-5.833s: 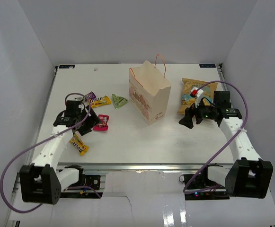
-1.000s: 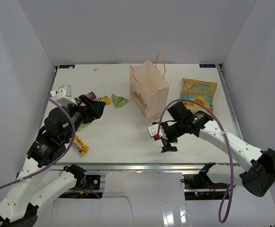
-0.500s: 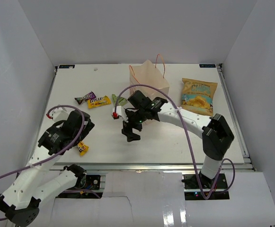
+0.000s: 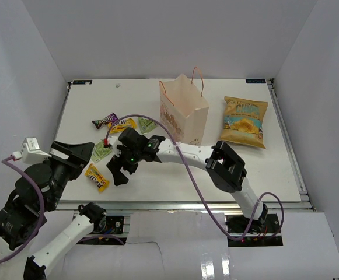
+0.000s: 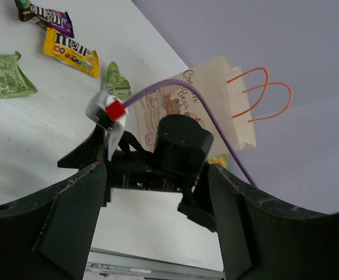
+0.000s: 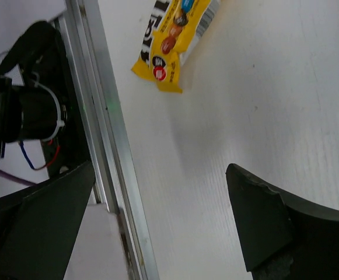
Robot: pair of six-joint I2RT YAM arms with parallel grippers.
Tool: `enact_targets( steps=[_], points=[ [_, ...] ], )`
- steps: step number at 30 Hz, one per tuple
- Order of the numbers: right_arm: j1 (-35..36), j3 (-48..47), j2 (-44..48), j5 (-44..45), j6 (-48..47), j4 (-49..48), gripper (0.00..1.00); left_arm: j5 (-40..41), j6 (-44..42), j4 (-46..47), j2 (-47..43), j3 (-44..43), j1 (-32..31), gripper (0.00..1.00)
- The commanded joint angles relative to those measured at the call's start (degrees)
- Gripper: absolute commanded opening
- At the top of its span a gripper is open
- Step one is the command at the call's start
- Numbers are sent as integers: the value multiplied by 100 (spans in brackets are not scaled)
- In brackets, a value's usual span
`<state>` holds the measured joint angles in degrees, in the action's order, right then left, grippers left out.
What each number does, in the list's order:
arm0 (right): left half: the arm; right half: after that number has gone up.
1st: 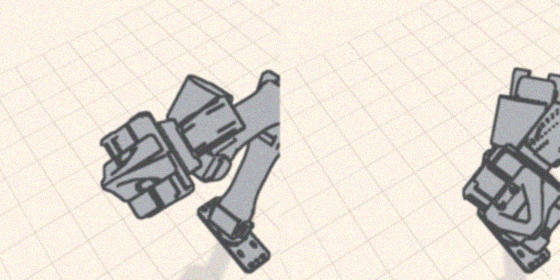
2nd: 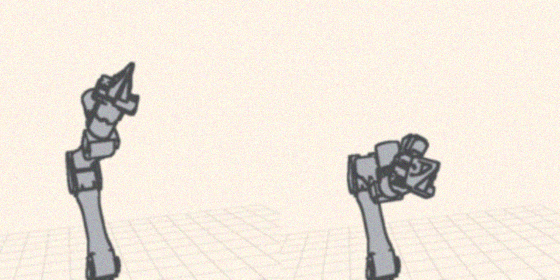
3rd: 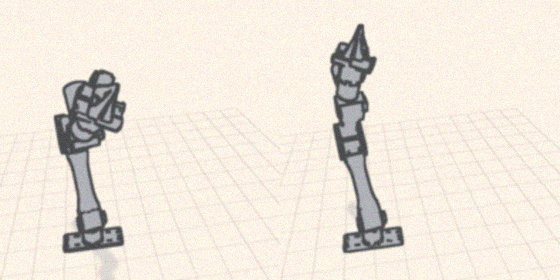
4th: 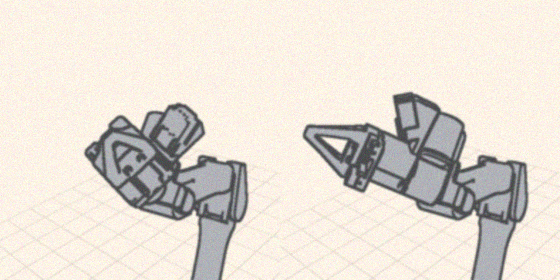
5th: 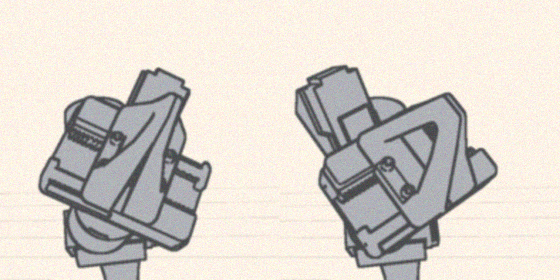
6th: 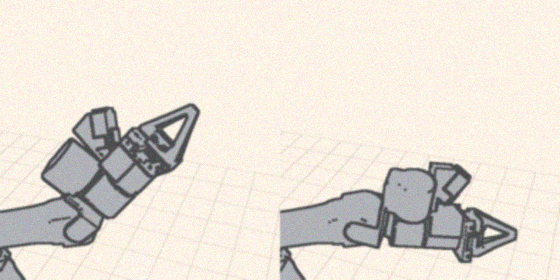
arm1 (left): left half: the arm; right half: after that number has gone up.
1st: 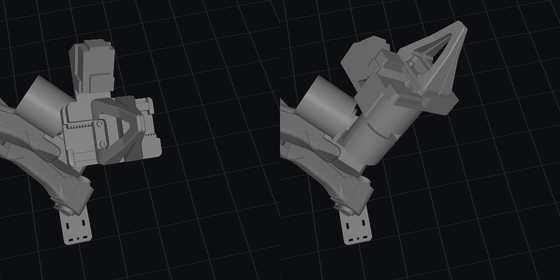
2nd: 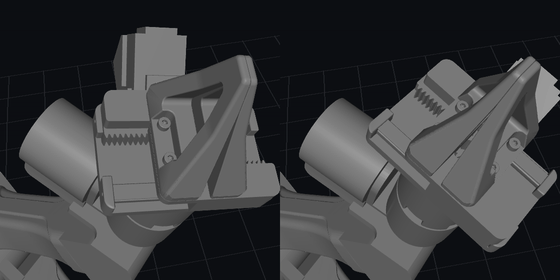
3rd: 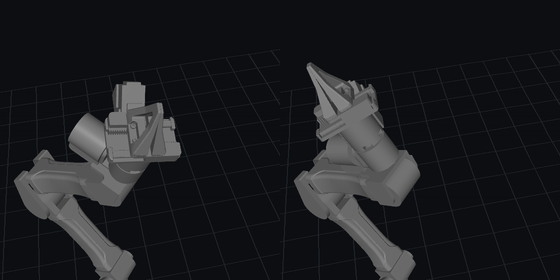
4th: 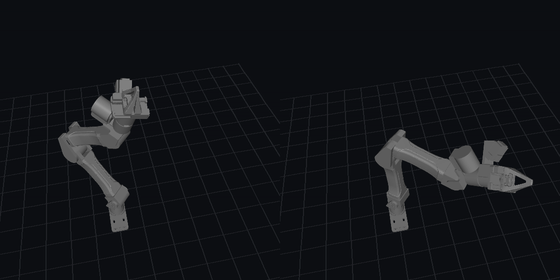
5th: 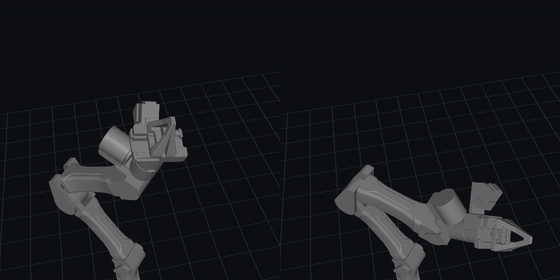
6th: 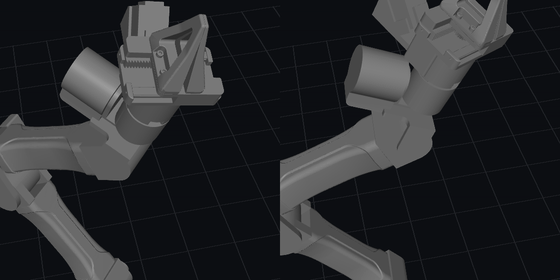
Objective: Place the snacks into the paper bag
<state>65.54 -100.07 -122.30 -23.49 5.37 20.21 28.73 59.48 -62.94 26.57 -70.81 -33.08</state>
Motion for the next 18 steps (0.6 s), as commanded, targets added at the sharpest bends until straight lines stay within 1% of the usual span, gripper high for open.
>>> enact_targets(
  steps=[1,3,4,6,10,13,14,18],
  points=[
    [-24,-590,-381,239,965,-833,100,-535,-209,159,-28,207,12,81],
    [29,-986,-819,265,1202,-878,95,-745,-166,159,-73,269,12,81],
    [55,-1423,-961,309,1265,-861,95,-790,-130,159,-90,295,12,81],
    [125,-1673,-1259,379,1440,-1000,94,-912,-78,150,-134,339,12,81],
    [258,-1928,-1551,493,1616,-1212,92,-1044,-7,133,-222,392,12,81],
    [319,-1972,-1735,836,1713,-1326,91,-1124,72,106,-345,479,12,81],
    [328,-1998,-1840,915,1792,-1405,91,-1141,107,98,-415,506,12,83],
    [407,-2069,-2017,942,1810,-1555,89,-1168,151,71,-529,620,12,84]
  ],
)
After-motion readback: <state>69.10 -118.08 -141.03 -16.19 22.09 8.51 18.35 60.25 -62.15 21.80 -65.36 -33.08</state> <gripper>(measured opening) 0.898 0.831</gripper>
